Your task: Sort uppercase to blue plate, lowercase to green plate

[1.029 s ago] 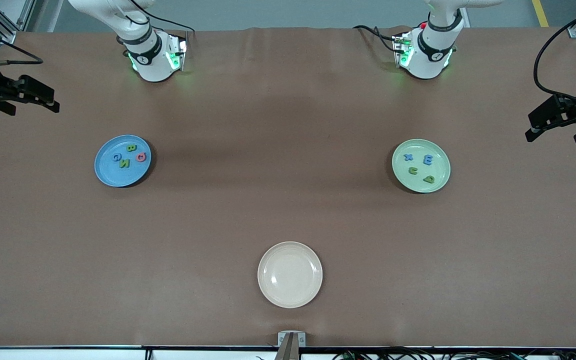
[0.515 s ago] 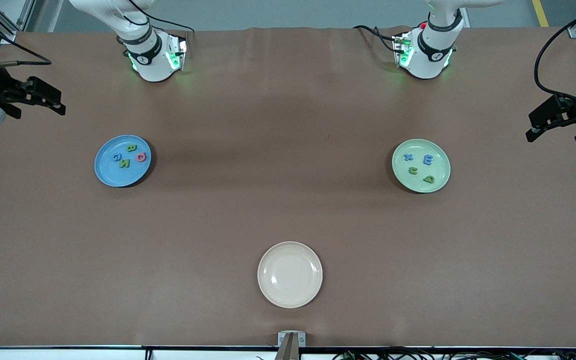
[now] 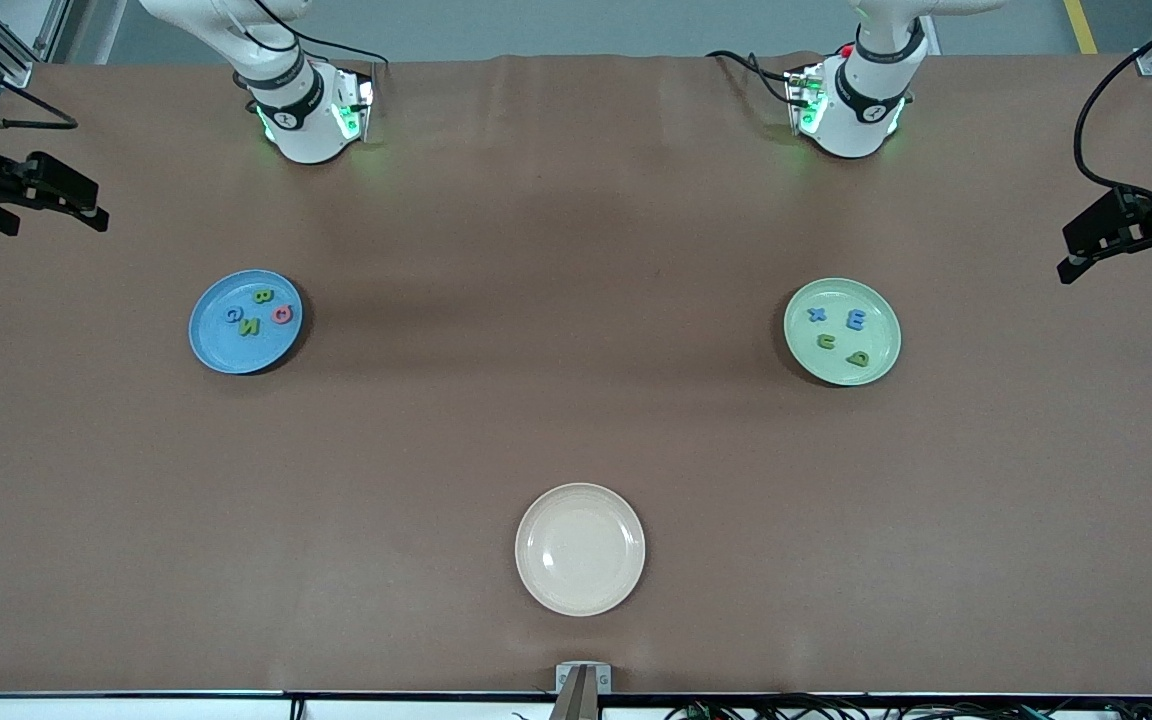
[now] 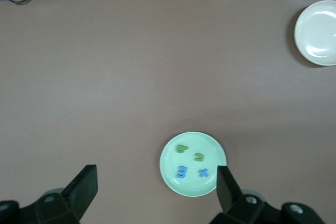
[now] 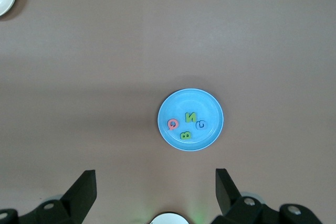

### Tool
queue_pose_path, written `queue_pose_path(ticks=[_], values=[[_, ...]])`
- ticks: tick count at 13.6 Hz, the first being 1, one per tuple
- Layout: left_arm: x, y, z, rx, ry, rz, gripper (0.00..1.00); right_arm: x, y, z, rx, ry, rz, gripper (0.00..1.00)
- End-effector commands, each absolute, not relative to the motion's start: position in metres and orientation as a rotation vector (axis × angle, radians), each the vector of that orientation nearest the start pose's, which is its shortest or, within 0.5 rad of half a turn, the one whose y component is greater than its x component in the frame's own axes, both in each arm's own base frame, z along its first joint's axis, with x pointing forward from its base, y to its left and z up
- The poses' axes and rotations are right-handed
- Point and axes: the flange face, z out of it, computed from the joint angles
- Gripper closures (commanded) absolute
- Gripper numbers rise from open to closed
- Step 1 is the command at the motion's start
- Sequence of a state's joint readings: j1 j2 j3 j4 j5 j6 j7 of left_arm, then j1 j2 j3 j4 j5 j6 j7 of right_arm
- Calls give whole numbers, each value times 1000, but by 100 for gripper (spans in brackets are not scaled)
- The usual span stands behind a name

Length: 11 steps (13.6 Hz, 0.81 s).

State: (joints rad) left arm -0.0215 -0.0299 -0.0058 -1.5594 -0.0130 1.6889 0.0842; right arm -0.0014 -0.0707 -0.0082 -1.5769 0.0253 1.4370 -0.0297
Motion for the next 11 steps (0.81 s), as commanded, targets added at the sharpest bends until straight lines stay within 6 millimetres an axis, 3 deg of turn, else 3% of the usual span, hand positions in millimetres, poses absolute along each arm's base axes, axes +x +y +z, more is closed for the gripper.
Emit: queue_pose_path(ticks=[1, 11], values=[[556, -22, 666, -3099, 222, -269, 0, 511, 0, 649, -3114, -23, 81, 0], [557, -19, 664, -3107, 218, -263, 0, 504, -2, 650, -3107, -19, 92, 0]])
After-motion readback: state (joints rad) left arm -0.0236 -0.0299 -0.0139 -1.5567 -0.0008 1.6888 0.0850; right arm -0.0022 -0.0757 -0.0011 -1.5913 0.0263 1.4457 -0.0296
